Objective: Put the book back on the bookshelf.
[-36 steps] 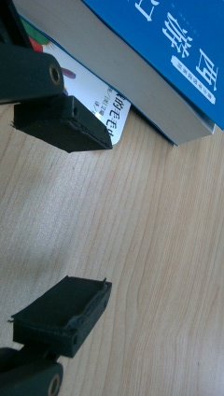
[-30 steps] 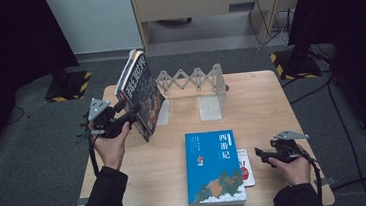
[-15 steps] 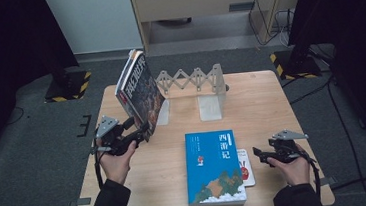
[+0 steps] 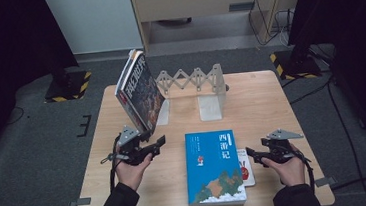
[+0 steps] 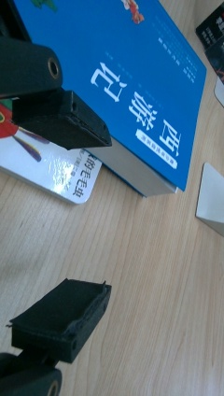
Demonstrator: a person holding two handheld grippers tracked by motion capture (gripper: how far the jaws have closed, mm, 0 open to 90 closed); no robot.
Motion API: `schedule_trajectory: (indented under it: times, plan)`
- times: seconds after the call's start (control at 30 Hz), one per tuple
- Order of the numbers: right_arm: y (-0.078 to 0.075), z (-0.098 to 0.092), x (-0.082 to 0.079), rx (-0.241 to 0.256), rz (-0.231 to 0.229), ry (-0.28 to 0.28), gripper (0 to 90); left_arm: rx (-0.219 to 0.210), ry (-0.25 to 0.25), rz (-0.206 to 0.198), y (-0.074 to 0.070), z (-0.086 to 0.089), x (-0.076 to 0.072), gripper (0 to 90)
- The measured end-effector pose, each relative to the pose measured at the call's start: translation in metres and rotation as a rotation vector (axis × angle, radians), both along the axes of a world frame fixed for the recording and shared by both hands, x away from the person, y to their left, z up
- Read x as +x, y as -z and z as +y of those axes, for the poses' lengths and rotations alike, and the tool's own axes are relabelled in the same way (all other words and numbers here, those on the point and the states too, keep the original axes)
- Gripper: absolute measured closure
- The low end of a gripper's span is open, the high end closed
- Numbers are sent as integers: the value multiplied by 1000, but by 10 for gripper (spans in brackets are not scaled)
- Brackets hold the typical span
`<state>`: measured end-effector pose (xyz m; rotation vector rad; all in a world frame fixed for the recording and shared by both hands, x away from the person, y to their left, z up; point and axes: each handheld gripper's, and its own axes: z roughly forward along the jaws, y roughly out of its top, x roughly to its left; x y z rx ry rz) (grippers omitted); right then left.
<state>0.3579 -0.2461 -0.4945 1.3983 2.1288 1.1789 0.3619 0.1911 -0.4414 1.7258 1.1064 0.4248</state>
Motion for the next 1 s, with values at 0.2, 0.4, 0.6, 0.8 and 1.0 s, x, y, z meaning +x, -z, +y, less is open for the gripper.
schedule_trajectory:
  times: [0.2,0.4,0.6,0.8,1.0]
  plan:
    - [0,7,-1,22,7,-18,241,13,37,40,15,-9,-1,323]
    - [0,14,-2,26,8,-35,240,32,98,96,29,-23,1,320]
    - [2,21,-2,22,18,-54,239,55,125,115,36,-34,1,313]
    - [4,28,-3,22,29,-69,239,61,158,162,49,-45,3,297]
    - [6,32,-3,23,39,-84,240,81,191,200,60,-54,6,276]
